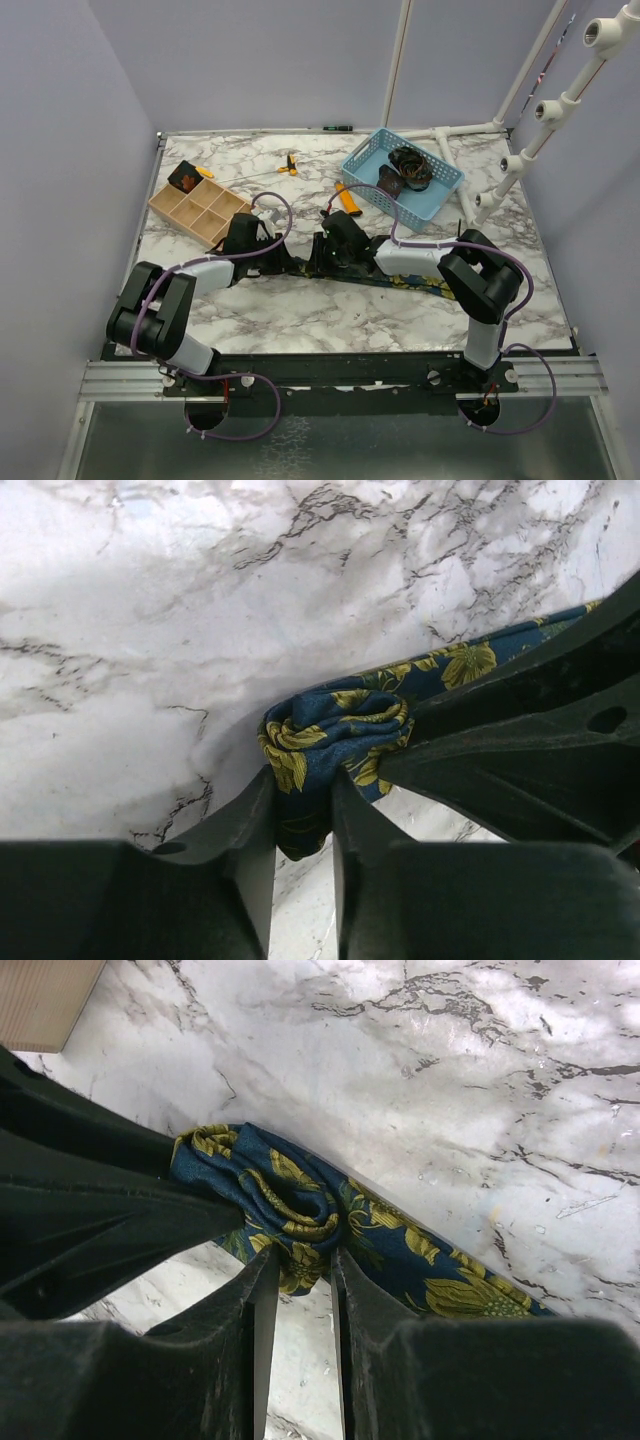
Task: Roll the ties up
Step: Roll the tie at the center of the board.
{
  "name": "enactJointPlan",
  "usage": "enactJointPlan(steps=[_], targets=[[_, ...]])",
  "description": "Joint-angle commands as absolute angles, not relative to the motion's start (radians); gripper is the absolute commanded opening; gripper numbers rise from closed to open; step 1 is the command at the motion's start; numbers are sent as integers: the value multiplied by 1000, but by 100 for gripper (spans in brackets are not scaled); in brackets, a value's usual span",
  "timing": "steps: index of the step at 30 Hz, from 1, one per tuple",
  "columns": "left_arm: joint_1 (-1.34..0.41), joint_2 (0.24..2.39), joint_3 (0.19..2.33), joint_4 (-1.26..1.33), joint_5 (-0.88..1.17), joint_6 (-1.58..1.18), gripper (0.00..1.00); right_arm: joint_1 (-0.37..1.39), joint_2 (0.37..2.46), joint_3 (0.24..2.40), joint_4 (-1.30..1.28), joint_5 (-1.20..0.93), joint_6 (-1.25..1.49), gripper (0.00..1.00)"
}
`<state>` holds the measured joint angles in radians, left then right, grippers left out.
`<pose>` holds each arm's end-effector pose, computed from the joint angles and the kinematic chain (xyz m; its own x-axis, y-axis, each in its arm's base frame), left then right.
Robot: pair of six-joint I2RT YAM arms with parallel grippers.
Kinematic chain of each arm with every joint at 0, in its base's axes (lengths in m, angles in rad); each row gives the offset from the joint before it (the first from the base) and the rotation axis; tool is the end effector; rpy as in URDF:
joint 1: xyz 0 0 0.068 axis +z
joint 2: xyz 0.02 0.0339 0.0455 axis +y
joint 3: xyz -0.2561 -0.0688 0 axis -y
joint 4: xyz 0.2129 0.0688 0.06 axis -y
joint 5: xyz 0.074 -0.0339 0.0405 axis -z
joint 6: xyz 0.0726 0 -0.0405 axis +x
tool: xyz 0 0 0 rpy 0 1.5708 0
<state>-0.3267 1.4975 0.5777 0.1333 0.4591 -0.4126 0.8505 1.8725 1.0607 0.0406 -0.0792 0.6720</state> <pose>0.2513 -0.1191 0.1375 -0.8484 -0.0921 -0.5213 0.2663 0.7769 -0.5706 0.2537 0.2977 0.1428 -0.8495 -0.0272 -0.5268 -0.3294 0.8073 0.4896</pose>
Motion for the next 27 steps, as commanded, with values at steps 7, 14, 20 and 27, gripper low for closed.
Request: enactJointPlan(steps=[7, 14, 20, 27], targets=[[-336, 1394, 548, 110, 388, -443, 0, 846, 1850, 1021, 12, -36, 684, 35], [-379, 1304, 601, -77, 185, -446, 0, 847, 1727, 930, -26, 145, 697, 38], [-416, 1294, 624, -136, 90, -479, 0, 845, 1770, 914, -58, 225, 700, 31], [-455, 1284, 627, -145, 33, -509, 0, 845, 1717, 838, -22, 207, 696, 27]])
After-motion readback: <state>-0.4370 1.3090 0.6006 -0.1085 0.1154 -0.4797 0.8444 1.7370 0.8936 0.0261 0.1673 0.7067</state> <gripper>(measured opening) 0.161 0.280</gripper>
